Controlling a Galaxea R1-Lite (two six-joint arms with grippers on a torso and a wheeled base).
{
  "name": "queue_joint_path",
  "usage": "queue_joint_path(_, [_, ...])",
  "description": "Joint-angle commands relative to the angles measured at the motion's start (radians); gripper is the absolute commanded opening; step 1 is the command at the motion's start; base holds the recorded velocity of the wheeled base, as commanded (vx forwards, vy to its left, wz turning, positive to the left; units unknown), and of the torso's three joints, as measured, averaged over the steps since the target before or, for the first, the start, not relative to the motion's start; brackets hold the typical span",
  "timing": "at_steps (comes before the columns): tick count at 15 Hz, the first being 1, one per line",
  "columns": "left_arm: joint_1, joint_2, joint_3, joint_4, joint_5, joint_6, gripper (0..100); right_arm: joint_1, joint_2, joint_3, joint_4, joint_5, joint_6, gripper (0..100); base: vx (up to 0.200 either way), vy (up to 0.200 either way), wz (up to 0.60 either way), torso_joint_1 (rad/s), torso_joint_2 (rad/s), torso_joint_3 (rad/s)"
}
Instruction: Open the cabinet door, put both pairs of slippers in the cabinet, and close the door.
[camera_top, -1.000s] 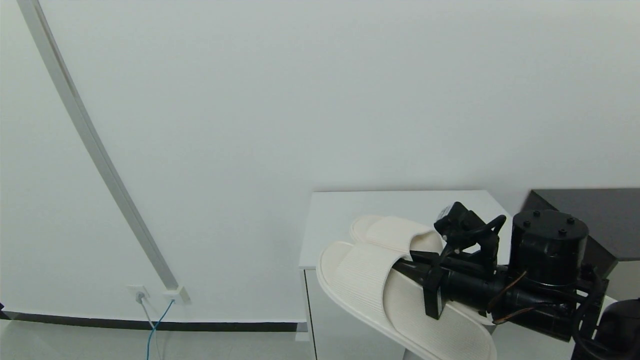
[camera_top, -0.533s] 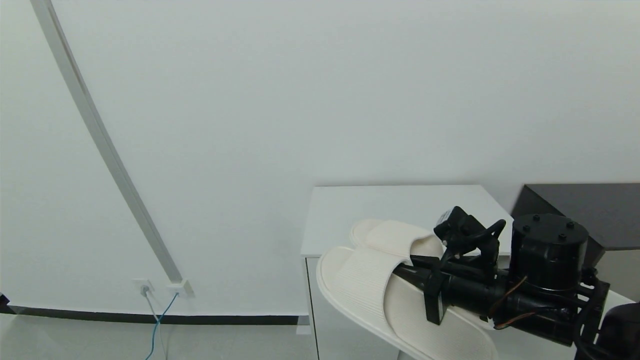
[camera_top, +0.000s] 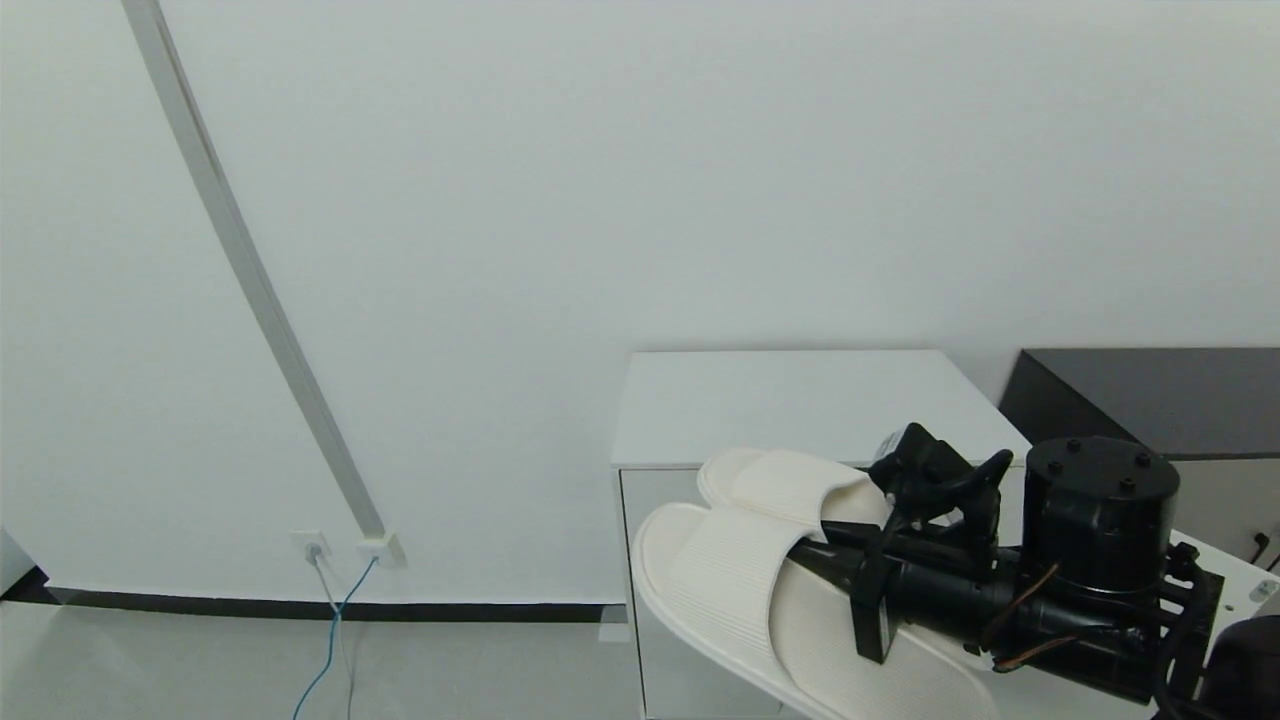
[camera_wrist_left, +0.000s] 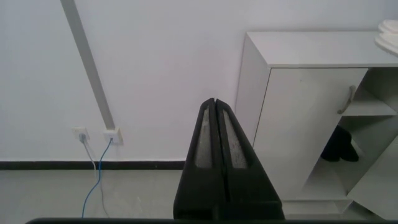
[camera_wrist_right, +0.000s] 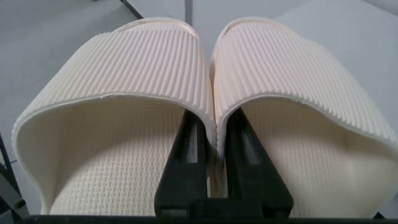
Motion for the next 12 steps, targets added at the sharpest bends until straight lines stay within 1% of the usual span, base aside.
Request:
queue_joint_path(1, [0.000,0.001,0.000,0.000,0.001,0.000,0,0.001,0.002,0.003,0.001,0.000,-0.001,0,0.000,0.000,0.00,0.000,0.00,0.000])
queue_joint_path(12, [0.000,0.001,0.000,0.000,0.003,0.000,0,0.007,0.005,0.003,0.001,-0.004,-0.001,0,0.000,0.000,0.00,0.000,0.00,0.000])
